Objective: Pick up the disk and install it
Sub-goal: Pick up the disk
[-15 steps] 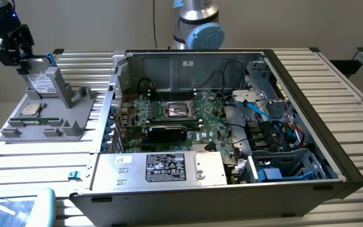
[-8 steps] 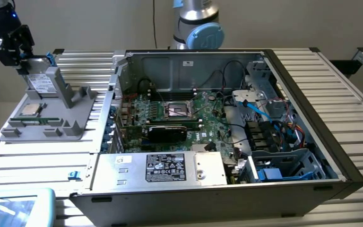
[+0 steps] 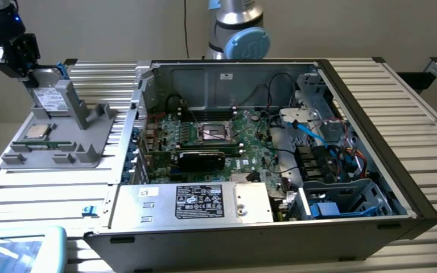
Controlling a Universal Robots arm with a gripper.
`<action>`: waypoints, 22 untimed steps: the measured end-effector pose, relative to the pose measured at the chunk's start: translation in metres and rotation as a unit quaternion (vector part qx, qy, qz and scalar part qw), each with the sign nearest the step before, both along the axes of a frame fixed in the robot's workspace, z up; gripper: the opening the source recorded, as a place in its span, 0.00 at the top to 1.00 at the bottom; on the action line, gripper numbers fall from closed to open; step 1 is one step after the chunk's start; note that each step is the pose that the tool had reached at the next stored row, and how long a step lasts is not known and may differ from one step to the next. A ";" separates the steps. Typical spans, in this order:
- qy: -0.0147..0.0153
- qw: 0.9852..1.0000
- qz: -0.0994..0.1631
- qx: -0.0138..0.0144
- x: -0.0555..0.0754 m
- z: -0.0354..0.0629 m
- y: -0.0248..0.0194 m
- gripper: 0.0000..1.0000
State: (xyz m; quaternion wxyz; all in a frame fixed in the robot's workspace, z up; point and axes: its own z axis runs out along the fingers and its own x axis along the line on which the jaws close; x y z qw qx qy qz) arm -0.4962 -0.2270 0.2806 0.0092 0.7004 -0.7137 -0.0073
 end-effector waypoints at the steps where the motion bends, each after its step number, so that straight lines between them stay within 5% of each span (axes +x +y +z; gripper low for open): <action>1: 0.000 1.000 0.000 0.000 0.000 0.0000 0.0000 0.62; 22: 0.000 1.000 -0.001 0.000 0.000 0.0031 -0.0018 0.62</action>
